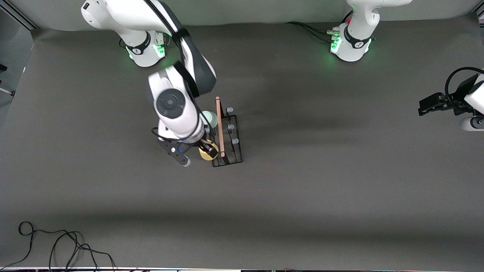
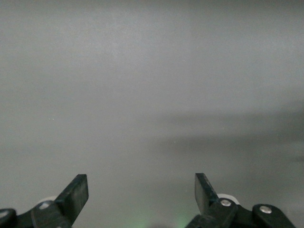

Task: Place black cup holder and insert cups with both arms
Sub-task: 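Open the right gripper and withdraw it from the holder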

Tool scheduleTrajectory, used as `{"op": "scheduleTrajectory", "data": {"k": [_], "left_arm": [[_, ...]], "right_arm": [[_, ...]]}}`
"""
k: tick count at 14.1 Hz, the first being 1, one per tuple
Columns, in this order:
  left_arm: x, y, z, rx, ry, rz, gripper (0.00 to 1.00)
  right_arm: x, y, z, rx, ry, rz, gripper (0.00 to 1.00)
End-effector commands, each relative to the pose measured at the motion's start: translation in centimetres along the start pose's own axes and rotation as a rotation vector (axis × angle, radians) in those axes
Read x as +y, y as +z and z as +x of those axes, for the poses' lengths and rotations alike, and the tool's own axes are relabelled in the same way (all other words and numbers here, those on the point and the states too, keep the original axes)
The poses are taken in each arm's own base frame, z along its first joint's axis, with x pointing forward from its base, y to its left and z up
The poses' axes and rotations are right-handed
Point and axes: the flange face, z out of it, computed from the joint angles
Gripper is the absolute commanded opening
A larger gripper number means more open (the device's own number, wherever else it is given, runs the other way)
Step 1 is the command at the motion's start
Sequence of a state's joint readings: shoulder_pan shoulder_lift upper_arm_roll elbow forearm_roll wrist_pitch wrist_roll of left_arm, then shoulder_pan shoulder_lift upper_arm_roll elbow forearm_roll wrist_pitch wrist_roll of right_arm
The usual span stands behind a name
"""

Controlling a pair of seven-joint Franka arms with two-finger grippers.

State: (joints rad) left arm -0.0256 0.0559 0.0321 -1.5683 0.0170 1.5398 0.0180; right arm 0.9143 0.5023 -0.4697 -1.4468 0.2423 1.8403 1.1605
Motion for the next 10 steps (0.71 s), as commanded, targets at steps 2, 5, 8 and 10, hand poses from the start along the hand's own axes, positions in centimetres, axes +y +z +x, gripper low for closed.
{"op": "scheduleTrajectory", "data": {"k": [2, 5, 8, 10], "left_arm": [[0.0, -0.1, -0.1, 0.011, 0.013, -0.009, 1.0], [0.1, -0.3, 0.0, 0.019, 0.015, -0.009, 1.0], [0.6, -0.5, 0.1, 0.034, 0.025, -0.01, 1.0], [1.3, -1.0, 0.5, 0.083, 0.055, -0.056, 1.0]], "right_arm": [[2.5, -9.9, -0.5, -0.042, -0.02, -0.012, 1.0], [6.8, -14.8, 1.3, -0.072, -0.125, -0.02, 1.0], [13.5, -18.6, 6.6, -0.064, -0.244, -0.003, 1.0], [17.9, -19.5, 9.5, -0.043, -0.353, -0.011, 1.0]]}}
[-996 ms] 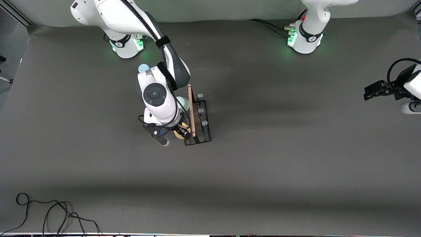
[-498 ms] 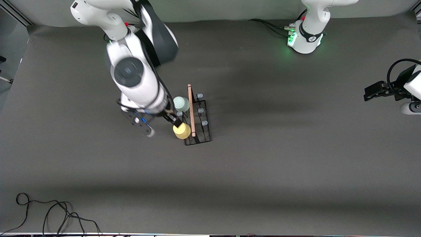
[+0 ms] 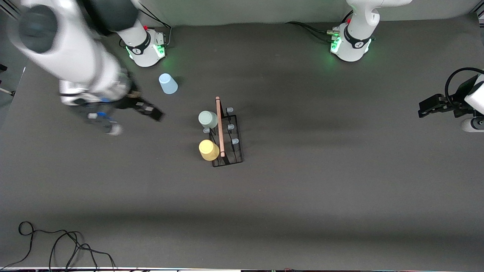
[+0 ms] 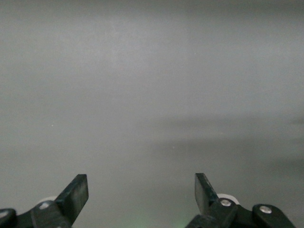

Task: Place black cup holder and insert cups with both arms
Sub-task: 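Open the right gripper and withdraw it from the holder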

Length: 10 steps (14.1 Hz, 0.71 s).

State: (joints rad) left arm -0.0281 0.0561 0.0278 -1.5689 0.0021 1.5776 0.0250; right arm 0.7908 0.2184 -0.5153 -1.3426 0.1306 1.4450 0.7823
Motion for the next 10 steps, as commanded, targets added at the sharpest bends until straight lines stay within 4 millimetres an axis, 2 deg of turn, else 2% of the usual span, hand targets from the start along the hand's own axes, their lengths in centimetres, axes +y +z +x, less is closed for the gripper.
{"op": "scheduleTrajectory", "data": {"k": [1, 6, 8, 10], "left_arm": [[0.8, -1.1, 0.3, 0.072, 0.05, -0.074, 1.0], [0.5, -1.4, 0.1, 0.073, 0.051, -0.024, 1.0], [0.6, -1.0, 0.1, 0.058, 0.051, -0.003, 1.0], [0.6, -0.9, 0.0, 0.046, 0.051, -0.002, 1.0]], "right_arm": [[6.8, -1.4, 1.0, 0.004, -0.139, 0.006, 1.0], [18.4, -3.1, 7.5, 0.02, -0.339, 0.035, 1.0], [21.1, -3.1, 8.8, 0.023, -0.414, 0.037, 1.0], [21.9, -3.1, 9.3, 0.027, -0.477, 0.036, 1.0]]}}
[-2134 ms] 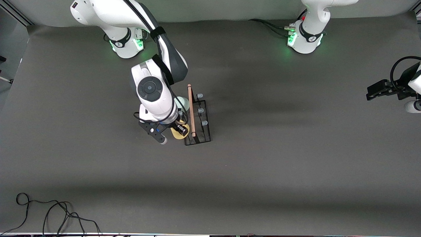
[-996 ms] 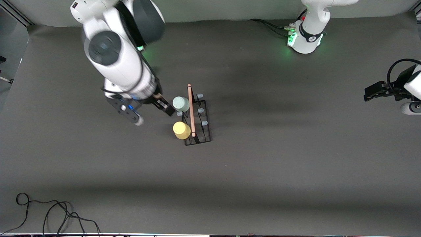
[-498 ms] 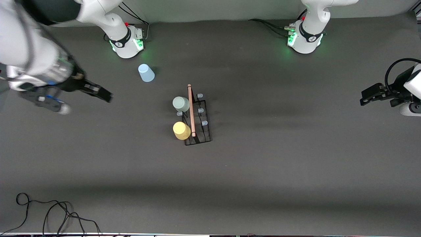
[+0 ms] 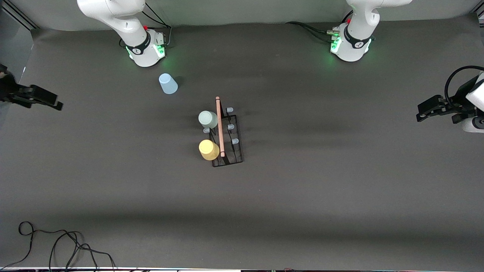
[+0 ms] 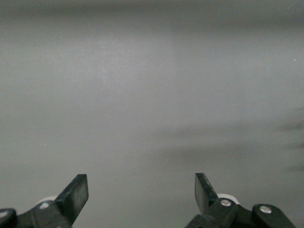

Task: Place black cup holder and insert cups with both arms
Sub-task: 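Open the right gripper and withdraw it from the holder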

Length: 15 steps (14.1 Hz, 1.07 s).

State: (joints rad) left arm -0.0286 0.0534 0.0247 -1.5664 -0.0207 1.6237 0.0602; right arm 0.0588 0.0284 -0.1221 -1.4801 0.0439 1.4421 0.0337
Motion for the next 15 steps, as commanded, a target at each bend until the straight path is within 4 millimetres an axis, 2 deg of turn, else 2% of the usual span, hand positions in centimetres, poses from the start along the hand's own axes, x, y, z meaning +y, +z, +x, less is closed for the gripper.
{"op": "scheduleTrajectory", "data": {"k": [1, 15], "left_arm": [[0.3, 0.0, -0.4, -0.011, 0.015, 0.021, 1.0], [0.9, 0.3, -0.5, -0.031, 0.021, 0.02, 1.0]], "right_arm": [[-0.1, 0.0, -0.5, 0.005, -0.082, -0.019, 1.0], [-0.1, 0.7, 0.7, 0.034, -0.089, -0.049, 1.0]]}}
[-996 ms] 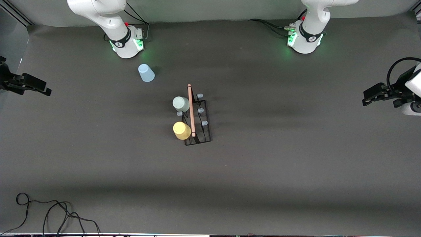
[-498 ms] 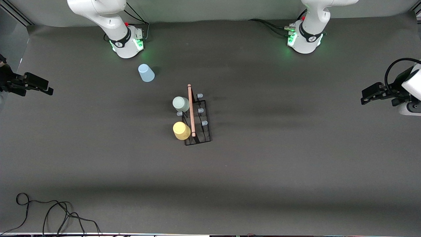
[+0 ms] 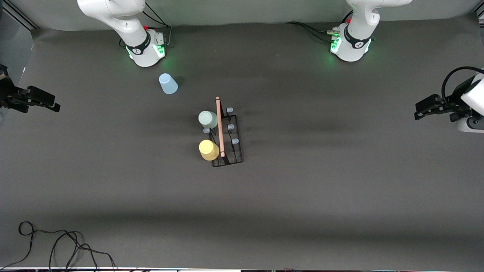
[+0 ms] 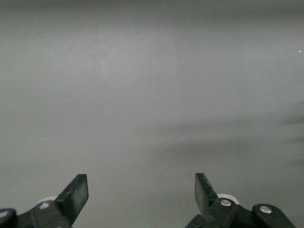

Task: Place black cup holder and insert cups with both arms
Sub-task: 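Open the right gripper and withdraw it from the holder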

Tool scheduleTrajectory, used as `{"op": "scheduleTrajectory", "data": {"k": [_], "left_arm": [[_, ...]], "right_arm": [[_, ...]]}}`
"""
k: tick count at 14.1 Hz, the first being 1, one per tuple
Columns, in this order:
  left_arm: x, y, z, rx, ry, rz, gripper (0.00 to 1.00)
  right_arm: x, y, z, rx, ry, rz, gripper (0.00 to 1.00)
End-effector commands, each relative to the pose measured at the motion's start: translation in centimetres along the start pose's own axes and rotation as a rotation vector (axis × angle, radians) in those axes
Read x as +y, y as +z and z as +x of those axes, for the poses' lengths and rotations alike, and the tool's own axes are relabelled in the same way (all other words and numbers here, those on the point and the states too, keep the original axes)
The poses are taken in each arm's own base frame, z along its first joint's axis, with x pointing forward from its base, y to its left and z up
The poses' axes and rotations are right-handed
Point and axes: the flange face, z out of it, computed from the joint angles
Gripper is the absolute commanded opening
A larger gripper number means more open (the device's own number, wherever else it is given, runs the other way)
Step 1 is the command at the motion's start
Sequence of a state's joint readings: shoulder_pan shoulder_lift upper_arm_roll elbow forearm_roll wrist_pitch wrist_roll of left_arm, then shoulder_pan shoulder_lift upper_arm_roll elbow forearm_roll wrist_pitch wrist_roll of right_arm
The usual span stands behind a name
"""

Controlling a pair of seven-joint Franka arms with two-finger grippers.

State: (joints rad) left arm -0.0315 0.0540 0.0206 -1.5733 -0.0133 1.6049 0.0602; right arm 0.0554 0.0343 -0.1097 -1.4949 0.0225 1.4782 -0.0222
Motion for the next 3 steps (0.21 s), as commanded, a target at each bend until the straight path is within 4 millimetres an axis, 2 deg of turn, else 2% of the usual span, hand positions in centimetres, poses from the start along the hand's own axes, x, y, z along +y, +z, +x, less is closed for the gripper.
{"op": "scheduleTrajectory", "data": {"k": [1, 3], "left_arm": [[0.56, -0.28, -0.33, -0.003, 0.014, 0.015, 1.0], [0.56, -0.2, -0.36, -0.006, 0.014, 0.015, 1.0]], "right_arm": [[0.16, 0.1, 0.11, 0.016, -0.028, -0.03, 1.0], [0.17, 0.16, 0.06, 0.015, -0.028, -0.03, 1.0]]}}
